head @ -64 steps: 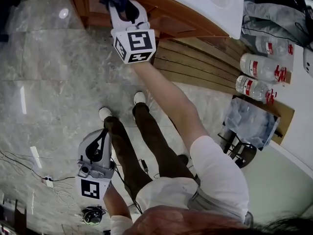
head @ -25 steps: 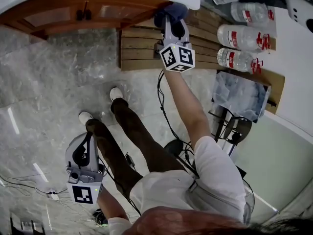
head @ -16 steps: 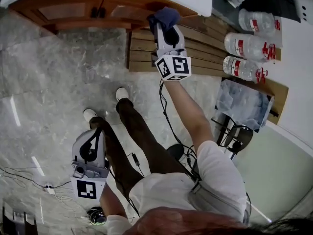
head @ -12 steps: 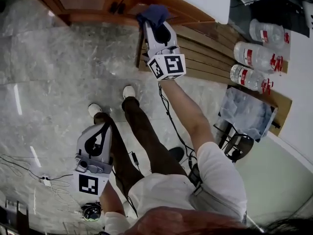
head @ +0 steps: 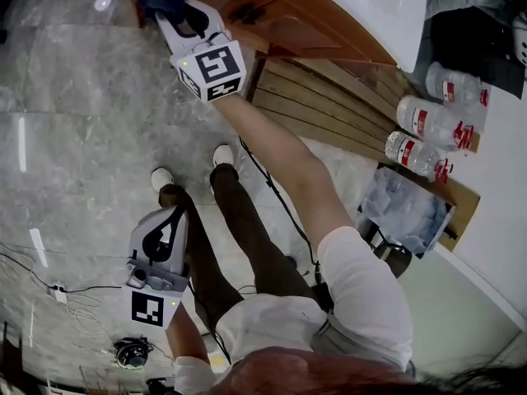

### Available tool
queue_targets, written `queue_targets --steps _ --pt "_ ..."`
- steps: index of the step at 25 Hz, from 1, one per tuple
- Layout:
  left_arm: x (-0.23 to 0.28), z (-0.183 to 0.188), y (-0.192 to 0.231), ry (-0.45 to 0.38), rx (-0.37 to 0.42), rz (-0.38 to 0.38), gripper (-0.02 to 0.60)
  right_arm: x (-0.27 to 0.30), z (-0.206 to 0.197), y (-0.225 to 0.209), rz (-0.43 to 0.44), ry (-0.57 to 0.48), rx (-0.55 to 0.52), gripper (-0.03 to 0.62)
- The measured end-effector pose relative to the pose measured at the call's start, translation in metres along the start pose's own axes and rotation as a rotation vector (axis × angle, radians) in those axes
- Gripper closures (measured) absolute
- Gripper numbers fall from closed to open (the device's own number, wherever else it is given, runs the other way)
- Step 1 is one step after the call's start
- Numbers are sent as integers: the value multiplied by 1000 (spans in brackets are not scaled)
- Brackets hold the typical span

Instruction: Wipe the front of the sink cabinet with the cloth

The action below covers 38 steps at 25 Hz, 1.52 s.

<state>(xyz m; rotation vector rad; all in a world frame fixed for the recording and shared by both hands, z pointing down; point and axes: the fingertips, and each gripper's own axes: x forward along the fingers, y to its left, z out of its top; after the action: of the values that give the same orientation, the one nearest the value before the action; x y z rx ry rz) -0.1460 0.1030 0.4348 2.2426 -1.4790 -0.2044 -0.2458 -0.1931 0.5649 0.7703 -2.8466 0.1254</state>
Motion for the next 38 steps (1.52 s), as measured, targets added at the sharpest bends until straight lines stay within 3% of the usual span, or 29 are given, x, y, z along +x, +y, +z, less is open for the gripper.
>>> queue_targets --steps 5,10,13,18,24,38 --pt "-22 -2 25 -7 -17 56 583 64 9 19 -3 -9 -6 484" --pt "-38 -7 40 8 -16 86 583 98 9 0 -104 24 92 484" --pt "-40 -5 44 7 -13 90 583 102 8 -3 -100 36 72 487" --pt "-36 -1 46 -5 -10 91 583 88 -1 -14 -125 57 24 485" --pt "-24 -9 37 16 -16 60 583 51 -17 -50 -210 63 77 487" --pt "10 -12 -8 40 8 -15 583 -39 -38 -107 -308 80 111 487"
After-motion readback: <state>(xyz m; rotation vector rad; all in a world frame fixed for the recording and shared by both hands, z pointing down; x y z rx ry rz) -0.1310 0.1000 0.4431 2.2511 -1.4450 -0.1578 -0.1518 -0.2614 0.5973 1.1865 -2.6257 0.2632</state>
